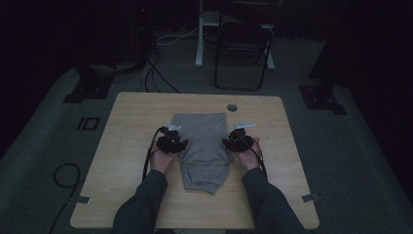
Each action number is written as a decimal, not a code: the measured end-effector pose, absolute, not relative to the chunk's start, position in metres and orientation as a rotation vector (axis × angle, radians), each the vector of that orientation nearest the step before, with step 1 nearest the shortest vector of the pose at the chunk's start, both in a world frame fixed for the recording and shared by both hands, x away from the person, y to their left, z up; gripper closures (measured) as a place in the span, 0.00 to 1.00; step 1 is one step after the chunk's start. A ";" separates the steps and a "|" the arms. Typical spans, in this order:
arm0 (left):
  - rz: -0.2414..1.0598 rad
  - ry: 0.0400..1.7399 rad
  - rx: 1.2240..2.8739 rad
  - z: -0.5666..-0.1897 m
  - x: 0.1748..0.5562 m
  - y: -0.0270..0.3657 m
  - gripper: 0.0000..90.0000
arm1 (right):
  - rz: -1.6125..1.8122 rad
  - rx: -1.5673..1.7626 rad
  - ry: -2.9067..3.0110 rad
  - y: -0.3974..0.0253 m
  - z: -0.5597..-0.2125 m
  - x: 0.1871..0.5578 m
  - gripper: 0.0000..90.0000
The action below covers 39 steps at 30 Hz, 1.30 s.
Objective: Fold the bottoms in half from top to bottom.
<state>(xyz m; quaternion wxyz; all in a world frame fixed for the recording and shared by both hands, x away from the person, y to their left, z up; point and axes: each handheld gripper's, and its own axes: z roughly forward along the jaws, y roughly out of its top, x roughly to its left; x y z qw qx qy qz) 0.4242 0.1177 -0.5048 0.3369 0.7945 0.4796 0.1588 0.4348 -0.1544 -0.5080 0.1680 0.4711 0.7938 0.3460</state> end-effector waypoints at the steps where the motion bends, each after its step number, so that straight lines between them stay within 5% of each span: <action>1: 0.419 1.260 2.095 -0.509 0.428 0.114 0.66 | 0.969 1.346 2.263 -0.153 -0.511 0.439 0.72; 29: 0.380 1.122 2.115 -0.515 0.373 0.104 0.62 | 1.072 1.256 2.458 -0.156 -0.521 0.414 0.70; 39: 0.402 1.115 2.103 -0.508 0.376 0.106 0.61 | 1.160 1.348 2.312 -0.165 -0.503 0.414 0.60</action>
